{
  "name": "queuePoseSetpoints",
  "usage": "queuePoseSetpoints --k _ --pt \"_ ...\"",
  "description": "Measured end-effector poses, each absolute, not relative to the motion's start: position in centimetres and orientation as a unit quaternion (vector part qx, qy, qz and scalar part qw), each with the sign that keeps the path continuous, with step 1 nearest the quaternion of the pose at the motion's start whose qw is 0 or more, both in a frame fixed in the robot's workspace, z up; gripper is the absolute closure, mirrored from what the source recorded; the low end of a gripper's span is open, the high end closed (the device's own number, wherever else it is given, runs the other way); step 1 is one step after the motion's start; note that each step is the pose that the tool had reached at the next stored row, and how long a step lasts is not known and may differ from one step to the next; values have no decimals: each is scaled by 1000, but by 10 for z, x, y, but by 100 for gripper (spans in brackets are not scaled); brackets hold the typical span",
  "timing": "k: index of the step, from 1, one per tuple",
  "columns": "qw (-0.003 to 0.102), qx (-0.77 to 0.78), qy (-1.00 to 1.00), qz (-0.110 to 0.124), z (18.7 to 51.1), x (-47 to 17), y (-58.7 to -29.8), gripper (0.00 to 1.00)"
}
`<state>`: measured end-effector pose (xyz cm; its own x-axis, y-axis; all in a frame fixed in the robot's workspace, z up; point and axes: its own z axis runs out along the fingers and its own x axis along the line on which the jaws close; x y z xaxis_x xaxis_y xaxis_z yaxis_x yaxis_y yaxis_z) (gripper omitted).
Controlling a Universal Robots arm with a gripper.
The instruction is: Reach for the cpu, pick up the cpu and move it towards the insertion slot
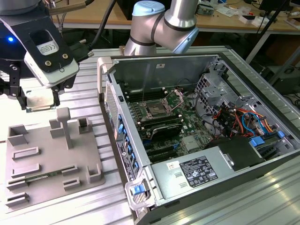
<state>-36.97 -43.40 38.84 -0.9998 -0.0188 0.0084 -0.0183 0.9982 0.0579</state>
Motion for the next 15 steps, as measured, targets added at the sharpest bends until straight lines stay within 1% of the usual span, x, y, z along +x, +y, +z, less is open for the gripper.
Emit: queuePoseSetpoints --k 15 --pt "4 9 -1000 -29 388 -357 -434 45"
